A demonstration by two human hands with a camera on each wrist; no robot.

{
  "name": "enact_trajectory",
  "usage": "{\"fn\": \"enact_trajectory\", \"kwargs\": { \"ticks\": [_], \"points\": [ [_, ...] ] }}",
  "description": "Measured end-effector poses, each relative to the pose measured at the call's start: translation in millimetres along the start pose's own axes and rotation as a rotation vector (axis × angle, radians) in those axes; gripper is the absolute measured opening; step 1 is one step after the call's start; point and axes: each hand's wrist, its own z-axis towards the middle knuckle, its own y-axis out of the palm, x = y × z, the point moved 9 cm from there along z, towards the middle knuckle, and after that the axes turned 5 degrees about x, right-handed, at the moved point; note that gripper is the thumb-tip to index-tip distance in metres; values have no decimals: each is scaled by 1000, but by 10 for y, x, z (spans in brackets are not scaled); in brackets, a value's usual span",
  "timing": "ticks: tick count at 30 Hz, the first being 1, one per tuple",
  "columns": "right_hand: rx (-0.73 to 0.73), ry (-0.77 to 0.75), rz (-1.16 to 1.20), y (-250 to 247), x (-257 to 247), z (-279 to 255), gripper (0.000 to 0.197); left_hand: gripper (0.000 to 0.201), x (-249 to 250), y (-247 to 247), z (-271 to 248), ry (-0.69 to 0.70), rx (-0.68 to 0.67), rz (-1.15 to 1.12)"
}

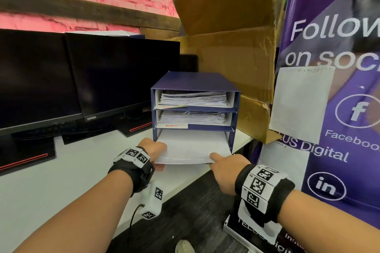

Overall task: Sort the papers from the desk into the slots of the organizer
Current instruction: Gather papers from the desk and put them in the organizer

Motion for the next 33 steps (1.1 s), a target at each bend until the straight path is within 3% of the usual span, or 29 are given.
{"fn": "enact_trajectory", "kwargs": {
  "ticks": [3,6,8,10,13,17,21,24,26,28,30,33],
  "points": [
    [4,-2,45,-42,61,-31,38,14,-11,-19,15,-10,37,121],
    [76,-31,251,-124,133,-13,30,24,-2,-62,96,2,109,231],
    [227,59,553,-251,359,32,22,32,-19,-49,142,9,109,275],
    [412,196,813,-344,664,80,24,23,-42,-6,186,17,68,320],
    [550,381,915,-344,969,97,23,42,-58,-53,215,57,61,271],
    [424,528,870,-90,1110,253,19,45,-105,-158,215,84,23,307],
    [242,544,1043,339,943,509,26,47,-166,-256,131,86,-57,381],
    [240,582,1208,540,838,616,43,42,-324,-253,59,35,-172,447],
    [284,613,1248,582,819,645,47,43,-477,-197,-39,-62,-326,377],
    [326,629,1273,593,829,640,42,58,-540,-174,-75,-78,-403,377],
    [314,628,1294,600,827,612,36,82,-559,-172,40,-17,-386,470],
    [234,617,1383,658,791,542,31,95,-590,-181,238,43,-304,521]
  ]
}}
